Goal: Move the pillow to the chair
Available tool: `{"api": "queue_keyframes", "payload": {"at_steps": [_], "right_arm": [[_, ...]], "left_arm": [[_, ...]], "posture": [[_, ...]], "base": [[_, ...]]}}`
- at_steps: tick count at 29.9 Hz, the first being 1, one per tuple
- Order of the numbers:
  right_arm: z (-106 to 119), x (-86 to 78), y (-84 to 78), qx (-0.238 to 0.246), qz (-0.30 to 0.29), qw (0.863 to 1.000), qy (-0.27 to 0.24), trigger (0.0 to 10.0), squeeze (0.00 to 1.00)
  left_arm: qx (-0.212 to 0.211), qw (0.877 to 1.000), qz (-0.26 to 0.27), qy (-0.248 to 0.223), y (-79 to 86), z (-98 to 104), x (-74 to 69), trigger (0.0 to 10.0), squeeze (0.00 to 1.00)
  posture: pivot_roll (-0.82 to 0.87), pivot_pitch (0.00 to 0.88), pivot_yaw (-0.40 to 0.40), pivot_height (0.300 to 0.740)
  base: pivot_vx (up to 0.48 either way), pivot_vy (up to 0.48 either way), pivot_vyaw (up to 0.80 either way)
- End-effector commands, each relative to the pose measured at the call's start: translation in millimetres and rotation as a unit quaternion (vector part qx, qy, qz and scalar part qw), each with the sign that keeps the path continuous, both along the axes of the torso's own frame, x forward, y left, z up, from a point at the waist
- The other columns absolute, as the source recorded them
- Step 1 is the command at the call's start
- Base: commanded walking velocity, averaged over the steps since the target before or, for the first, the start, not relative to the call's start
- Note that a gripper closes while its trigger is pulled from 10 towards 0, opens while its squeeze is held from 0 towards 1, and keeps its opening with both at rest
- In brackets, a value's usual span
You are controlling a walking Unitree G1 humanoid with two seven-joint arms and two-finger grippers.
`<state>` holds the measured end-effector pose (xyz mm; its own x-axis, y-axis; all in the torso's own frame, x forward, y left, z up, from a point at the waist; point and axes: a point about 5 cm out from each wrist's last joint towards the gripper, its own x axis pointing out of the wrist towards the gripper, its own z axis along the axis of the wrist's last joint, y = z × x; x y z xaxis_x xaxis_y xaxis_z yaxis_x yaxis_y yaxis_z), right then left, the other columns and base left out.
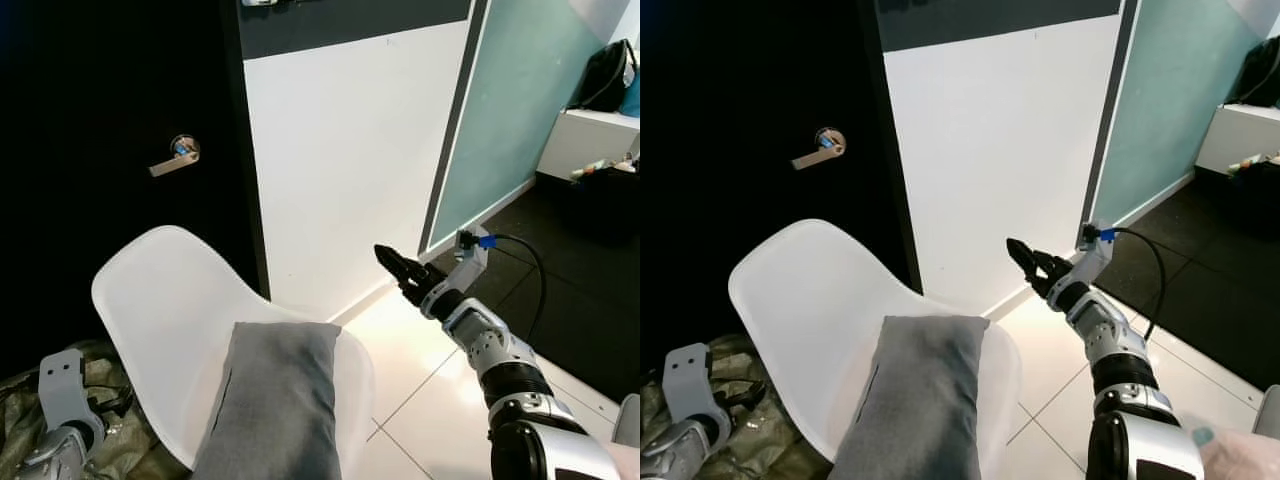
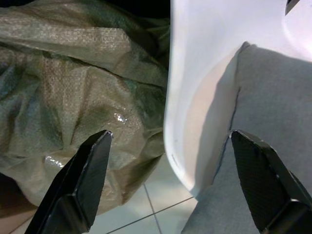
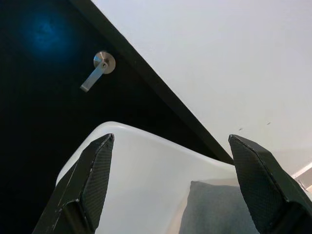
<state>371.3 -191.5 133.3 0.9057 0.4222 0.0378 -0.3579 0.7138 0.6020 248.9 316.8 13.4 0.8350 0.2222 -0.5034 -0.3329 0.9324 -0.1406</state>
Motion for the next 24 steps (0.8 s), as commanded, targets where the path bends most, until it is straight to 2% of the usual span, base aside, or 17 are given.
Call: {"api": "queue_keyframes", "payload": {"at_steps": [1,4,7,14,15,18,19,24], "right_arm": [[2,0.0,-1.5,0.010,-0.002,1.000,-0.003,10.0,0.00],[3,0.2,-1.9,0.010,-0.002,1.000,-0.004,10.0,0.00],[4,0.0,-2.5,0.014,-0.003,1.000,-0.008,10.0,0.00],[4,-0.7,-3.3,0.016,-0.003,1.000,-0.008,10.0,0.00],[3,-0.7,-1.8,0.018,-0.001,1.000,-0.007,10.0,0.00],[4,-0.4,-0.1,0.020,0.001,1.000,-0.007,10.0,0.00],[4,-0.1,1.0,0.022,0.003,1.000,-0.008,10.0,0.00],[2,-0.5,3.4,0.023,0.006,1.000,-0.005,10.0,0.00]], "left_arm": [[-0.012,1.000,0.008,0.001,6.3,1,-1.6,10.0,0.00],[-0.029,1.000,0.012,-0.002,9.4,2,-3.2,10.0,0.00],[-0.011,1.000,-0.009,0.006,10.1,1,-4.5,10.0,0.00],[-0.013,1.000,-0.012,-0.009,8.0,5,0.0,10.0,0.00],[-0.015,0.999,-0.034,-0.022,-2.1,7,5.8,10.0,0.00],[-0.014,0.998,-0.050,-0.029,-10.1,8,9.4,10.0,0.00],[-0.012,0.997,-0.067,-0.035,-20.2,8,13.3,10.0,0.00],[-0.012,0.996,-0.077,-0.040,-31.1,8,17.9,10.0,0.00]], "posture": [[-0.13,0.000,0.005,0.740],[-0.14,0.000,0.007,0.740],[-0.14,0.000,0.012,0.740],[-0.14,0.000,0.012,0.740],[-0.13,0.000,0.013,0.740],[-0.13,0.001,0.013,0.740],[-0.12,0.003,0.015,0.740],[-0.11,0.005,0.010,0.740]], "base": [[0.000,0.000,0.00],[0.000,0.000,0.00],[0.000,0.000,0.00],[0.000,0.000,0.00],[0.000,0.000,0.00],[0.000,0.000,0.00],[0.000,0.000,0.00],[0.000,0.000,0.00]]}}
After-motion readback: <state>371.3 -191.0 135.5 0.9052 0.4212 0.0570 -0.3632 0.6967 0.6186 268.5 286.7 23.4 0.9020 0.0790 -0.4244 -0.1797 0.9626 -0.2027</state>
